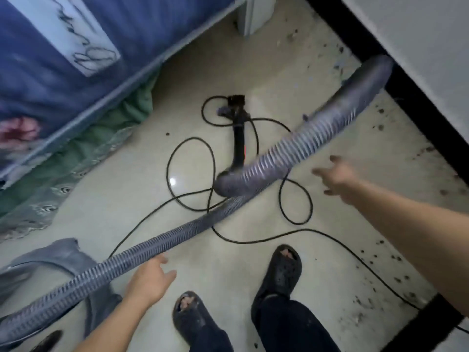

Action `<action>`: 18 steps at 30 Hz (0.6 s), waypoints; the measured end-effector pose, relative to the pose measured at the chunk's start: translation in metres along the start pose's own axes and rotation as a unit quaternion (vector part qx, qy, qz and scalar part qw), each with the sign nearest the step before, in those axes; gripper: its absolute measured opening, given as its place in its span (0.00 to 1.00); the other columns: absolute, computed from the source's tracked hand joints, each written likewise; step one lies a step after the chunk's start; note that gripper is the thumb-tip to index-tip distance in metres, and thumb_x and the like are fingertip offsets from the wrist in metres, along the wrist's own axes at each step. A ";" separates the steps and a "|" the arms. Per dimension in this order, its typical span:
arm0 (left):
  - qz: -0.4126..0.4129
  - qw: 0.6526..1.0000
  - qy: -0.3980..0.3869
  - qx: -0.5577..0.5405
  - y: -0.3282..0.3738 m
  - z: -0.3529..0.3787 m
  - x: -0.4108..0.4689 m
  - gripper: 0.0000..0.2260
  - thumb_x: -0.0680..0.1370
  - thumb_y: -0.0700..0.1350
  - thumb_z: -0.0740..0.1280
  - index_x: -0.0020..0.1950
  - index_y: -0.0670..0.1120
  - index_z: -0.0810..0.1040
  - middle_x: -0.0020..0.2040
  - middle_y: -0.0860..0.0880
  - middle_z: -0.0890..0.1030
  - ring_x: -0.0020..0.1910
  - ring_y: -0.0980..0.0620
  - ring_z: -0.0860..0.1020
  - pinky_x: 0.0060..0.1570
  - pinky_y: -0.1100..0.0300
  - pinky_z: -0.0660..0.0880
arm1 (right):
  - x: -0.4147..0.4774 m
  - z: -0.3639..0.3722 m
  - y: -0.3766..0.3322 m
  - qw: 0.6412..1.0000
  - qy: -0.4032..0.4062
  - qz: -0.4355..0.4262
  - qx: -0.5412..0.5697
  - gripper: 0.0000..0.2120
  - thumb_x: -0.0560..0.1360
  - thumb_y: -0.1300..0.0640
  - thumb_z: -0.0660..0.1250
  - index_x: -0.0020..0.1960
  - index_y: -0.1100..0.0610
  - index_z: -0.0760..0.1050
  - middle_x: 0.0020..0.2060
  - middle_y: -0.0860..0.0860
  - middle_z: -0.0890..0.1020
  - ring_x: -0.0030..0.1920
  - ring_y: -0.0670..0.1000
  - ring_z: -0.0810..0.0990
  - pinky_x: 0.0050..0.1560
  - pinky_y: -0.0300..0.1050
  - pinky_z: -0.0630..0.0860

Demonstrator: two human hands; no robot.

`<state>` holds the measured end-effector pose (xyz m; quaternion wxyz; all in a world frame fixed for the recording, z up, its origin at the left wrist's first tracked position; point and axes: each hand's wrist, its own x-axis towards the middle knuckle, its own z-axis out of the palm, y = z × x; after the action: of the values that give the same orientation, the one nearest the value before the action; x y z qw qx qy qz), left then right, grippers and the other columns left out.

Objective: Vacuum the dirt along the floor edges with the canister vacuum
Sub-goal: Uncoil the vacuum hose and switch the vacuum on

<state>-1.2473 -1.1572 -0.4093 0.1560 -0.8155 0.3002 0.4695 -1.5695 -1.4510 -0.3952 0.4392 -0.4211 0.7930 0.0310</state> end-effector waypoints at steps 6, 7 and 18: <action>0.035 0.993 0.031 -0.105 -0.003 -0.050 -0.079 0.18 0.74 0.48 0.69 0.63 0.48 0.76 0.48 0.47 0.83 0.49 0.47 0.80 0.47 0.58 0.72 | -0.142 0.024 0.013 0.996 -0.076 0.031 0.027 0.24 0.80 0.59 0.63 0.74 0.56 0.63 0.53 0.58 0.78 0.43 0.56 0.79 0.41 0.49 0.78; 0.044 0.992 0.046 -0.107 -0.009 -0.063 -0.093 0.18 0.73 0.47 0.69 0.63 0.48 0.76 0.51 0.45 0.83 0.52 0.46 0.80 0.50 0.57 0.74 | -0.165 0.024 0.012 0.992 -0.082 0.064 0.073 0.25 0.80 0.58 0.63 0.75 0.55 0.62 0.53 0.58 0.79 0.41 0.55 0.80 0.37 0.49 0.78; 0.123 0.946 0.258 0.155 -0.121 -0.189 -0.230 0.10 0.76 0.47 0.64 0.55 0.47 0.77 0.53 0.46 0.77 0.55 0.43 0.74 0.53 0.50 0.71 | -0.353 0.052 -0.029 0.991 -0.131 -0.009 0.032 0.20 0.78 0.59 0.65 0.69 0.57 0.69 0.42 0.54 0.79 0.39 0.53 0.80 0.33 0.45 0.76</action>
<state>-1.1297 -1.0864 -0.1186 0.1389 -0.8312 0.4974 0.2062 -1.4227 -1.2217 -0.1630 0.5529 -0.4059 0.7255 0.0569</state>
